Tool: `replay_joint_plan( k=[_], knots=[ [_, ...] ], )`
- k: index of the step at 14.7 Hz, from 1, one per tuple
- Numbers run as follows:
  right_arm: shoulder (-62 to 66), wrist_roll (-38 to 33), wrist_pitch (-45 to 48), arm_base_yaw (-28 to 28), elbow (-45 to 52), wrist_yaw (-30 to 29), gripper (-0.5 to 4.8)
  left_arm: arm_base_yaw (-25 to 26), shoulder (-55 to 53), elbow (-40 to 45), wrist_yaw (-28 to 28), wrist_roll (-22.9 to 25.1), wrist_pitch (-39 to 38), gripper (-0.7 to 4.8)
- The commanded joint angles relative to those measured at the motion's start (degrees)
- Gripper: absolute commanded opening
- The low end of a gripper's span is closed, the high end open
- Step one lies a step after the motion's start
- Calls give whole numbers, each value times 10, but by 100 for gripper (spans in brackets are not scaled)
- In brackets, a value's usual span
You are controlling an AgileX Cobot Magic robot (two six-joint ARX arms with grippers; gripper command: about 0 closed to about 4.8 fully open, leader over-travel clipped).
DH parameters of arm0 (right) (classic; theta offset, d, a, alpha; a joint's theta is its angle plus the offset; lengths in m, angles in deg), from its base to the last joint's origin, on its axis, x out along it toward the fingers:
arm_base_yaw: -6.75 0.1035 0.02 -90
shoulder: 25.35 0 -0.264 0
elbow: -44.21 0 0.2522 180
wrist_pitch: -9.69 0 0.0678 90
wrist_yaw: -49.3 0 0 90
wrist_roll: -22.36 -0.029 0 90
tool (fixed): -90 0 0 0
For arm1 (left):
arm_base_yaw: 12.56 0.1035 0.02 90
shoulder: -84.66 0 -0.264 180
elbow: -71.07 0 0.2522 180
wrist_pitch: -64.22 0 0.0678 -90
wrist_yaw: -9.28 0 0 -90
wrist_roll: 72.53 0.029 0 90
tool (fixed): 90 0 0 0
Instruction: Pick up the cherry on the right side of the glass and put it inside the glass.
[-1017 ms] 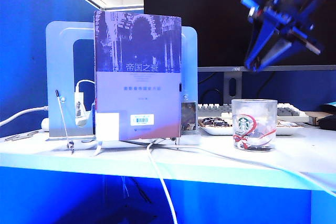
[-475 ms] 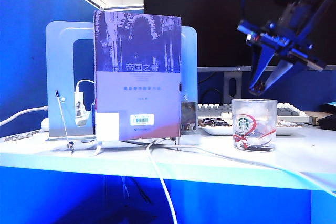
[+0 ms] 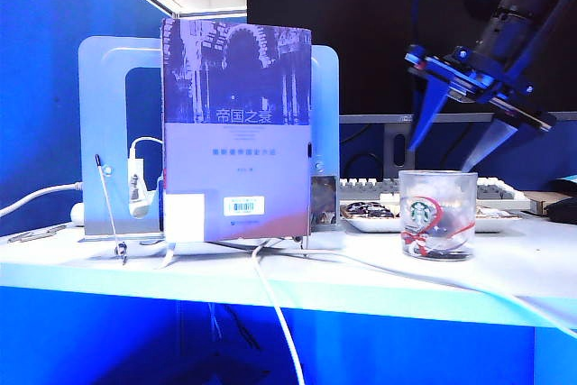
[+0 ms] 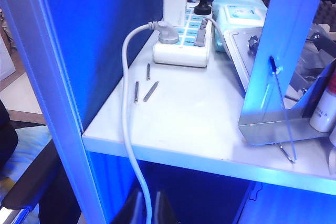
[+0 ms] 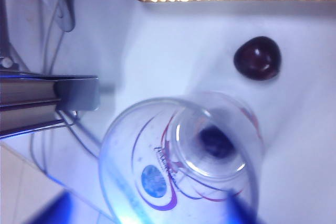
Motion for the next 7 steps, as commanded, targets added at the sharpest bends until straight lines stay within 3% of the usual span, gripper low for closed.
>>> replay_joint_plan(
  k=[1, 4, 7],
  knots=[
    [-3, 0, 4, 0, -2, -1, 349, 0, 2, 1, -3, -2, -7, 53],
    [-7, 0, -4, 0, -16, -8, 346, 0, 2, 1, -3, -2, -7, 53],
    [-24, 1, -20, 0, -67, -14, 205, 0, 2, 1, -2, -2, -7, 53]
  ],
)
